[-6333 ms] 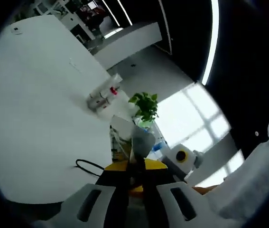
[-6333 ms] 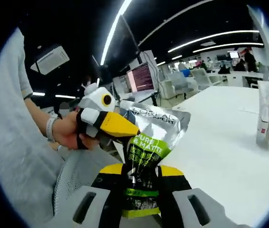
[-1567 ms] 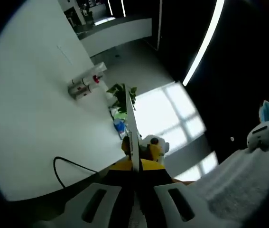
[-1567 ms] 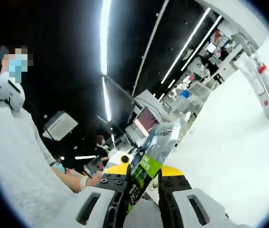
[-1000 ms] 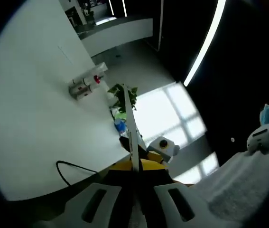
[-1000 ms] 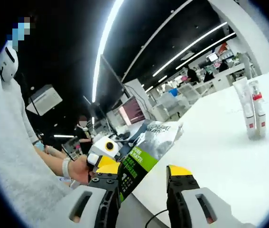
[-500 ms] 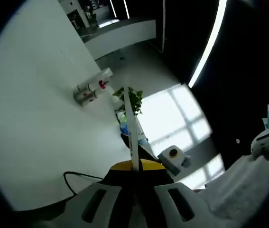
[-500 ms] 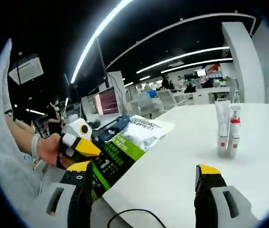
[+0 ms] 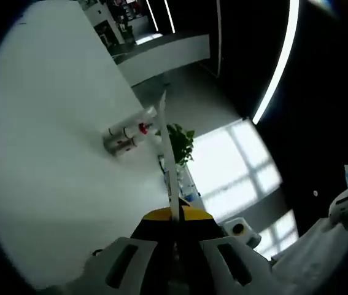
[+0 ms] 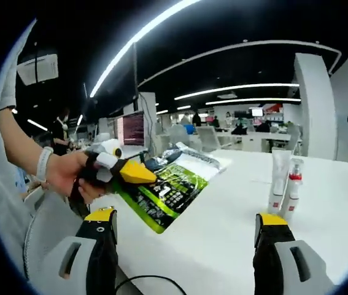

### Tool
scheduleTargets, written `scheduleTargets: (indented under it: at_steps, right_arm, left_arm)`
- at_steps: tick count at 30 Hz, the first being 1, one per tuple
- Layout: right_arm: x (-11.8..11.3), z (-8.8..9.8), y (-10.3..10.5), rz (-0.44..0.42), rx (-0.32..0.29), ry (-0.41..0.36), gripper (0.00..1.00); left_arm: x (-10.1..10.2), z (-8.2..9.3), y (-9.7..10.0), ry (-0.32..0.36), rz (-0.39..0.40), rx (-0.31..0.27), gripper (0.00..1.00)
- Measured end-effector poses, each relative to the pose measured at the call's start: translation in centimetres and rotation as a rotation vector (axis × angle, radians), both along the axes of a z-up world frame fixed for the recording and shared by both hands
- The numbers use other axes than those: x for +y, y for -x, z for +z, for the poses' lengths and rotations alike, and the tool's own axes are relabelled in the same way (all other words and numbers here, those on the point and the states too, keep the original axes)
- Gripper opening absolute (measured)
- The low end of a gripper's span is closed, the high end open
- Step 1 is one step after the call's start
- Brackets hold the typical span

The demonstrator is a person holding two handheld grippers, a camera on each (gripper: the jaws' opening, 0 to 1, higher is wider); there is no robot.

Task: Arrange the skincare products in the storage area until every visible bottle or jar stands upright without overlapping.

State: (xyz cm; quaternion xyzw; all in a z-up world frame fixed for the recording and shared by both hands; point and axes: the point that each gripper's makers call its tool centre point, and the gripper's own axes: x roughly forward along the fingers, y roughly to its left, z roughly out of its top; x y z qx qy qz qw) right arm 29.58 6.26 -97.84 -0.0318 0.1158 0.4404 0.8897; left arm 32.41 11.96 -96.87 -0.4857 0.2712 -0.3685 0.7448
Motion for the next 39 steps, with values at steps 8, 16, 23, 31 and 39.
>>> scheduleTargets:
  at_steps: [8, 16, 23, 31, 39]
  right_arm:
    - [0.5, -1.1, 0.9, 0.056, -0.030, 0.084, 0.88]
    - [-0.5, -1.5, -0.3, -0.002, 0.023, 0.064, 0.87]
    - [0.0, -2.4, 0.1, 0.019, 0.058, 0.084, 0.85]
    - [0.6, -3.3, 0.8, 0.065, 0.089, 0.110, 0.84]
    - [0.8, -3.9, 1.4, 0.096, 0.119, 0.123, 0.83]
  left_arm:
    - [0.0, -0.6, -2.7, -0.011, 0.014, 0.021, 0.00]
    - [0.2, -1.2, -5.7, 0.002, 0.046, 0.035, 0.00]
    - [-0.2, -2.1, -8.1, -0.001, 0.050, 0.053, 0.00]
    - [-0.4, -3.4, -10.8, 0.002, 0.064, 0.073, 0.00]
    - [-1.5, -4.4, -13.9, 0.007, 0.089, 0.085, 0.00]
